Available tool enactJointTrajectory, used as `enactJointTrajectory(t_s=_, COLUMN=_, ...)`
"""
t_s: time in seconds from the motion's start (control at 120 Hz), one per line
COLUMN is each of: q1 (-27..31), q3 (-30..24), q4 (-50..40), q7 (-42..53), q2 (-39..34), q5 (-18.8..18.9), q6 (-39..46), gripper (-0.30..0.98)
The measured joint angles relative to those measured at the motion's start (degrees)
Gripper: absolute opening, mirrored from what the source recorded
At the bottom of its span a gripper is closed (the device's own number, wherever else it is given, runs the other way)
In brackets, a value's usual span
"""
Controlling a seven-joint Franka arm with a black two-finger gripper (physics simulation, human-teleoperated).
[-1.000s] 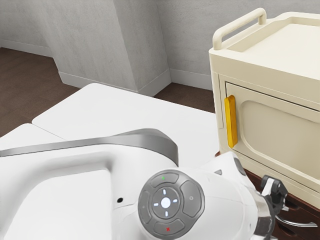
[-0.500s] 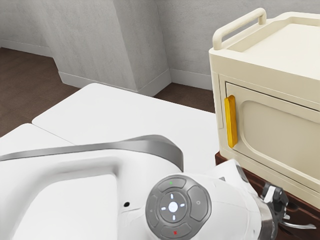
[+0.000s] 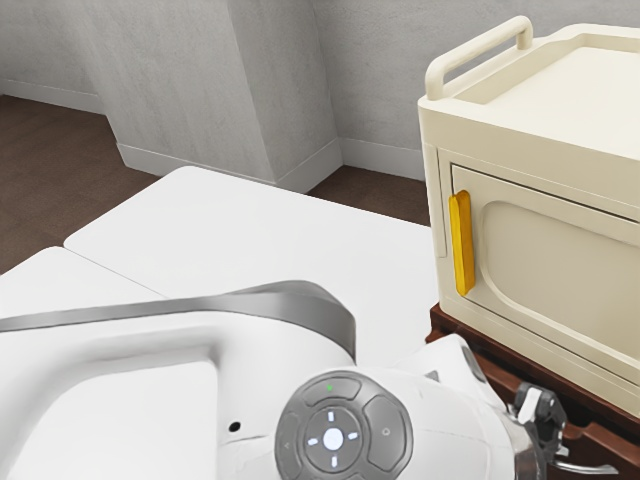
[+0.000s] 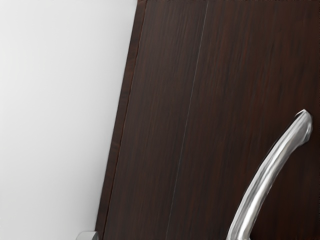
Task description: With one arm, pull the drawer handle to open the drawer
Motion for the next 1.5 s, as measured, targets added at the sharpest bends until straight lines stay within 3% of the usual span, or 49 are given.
enactJointTrajectory(t_s=0.233, q1=-1.2, q3=0.0, q4=-0.6, q7=-1.2, q2=-1.8, q5=-1.0, q6=-3.1, gripper=0.28)
enactJointTrajectory(t_s=0.867, q1=-4.0, q3=-0.3, q4=-2.1, q7=-2.5, q2=-7.6, q5=-10.2, q6=-14.3, gripper=0.28)
enactJointTrajectory(t_s=1.5, q1=-4.3, q3=-2.0, q4=-3.2, q7=-2.6, q2=-11.4, q5=-14.6, q6=-19.9, gripper=0.29)
